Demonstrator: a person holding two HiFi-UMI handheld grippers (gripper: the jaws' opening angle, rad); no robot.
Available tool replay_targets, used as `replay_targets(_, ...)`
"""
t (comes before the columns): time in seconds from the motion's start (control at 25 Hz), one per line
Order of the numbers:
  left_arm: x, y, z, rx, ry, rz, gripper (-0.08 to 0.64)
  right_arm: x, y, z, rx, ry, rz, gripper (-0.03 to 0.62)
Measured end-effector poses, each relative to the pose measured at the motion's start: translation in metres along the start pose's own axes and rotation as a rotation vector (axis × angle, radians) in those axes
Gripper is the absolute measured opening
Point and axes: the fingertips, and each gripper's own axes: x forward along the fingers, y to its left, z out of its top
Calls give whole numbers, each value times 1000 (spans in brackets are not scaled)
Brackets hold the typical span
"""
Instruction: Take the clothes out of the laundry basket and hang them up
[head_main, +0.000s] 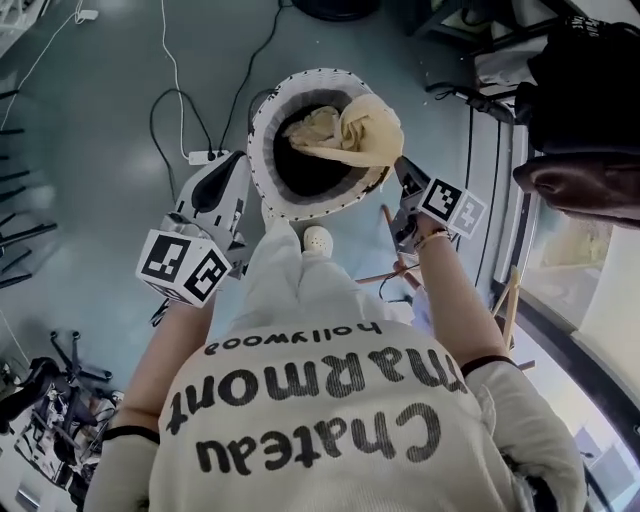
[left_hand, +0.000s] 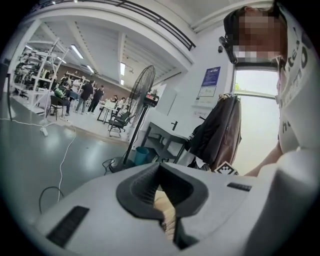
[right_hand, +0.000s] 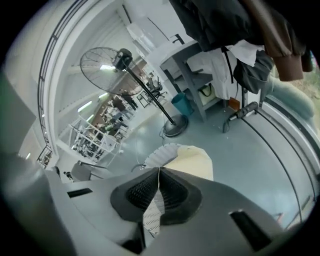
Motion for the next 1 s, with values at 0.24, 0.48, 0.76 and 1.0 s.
replay_targets(0.24, -19, -34, 28, 48, -63, -15, 17, -44, 71, 59, -45, -140, 186, 31)
replay_targets(0.48, -31, -58, 35, 30, -72, -33, 138, -94, 150, 95, -157, -195, 364, 31)
replay_targets(0.76, -49, -65, 43, 44, -111, -33, 190, -191, 255, 114, -373, -275, 663, 29)
replay_targets(1.0, -43, -79, 11, 8, -18, -70, 224, -289, 321, 127, -533, -375, 761, 31)
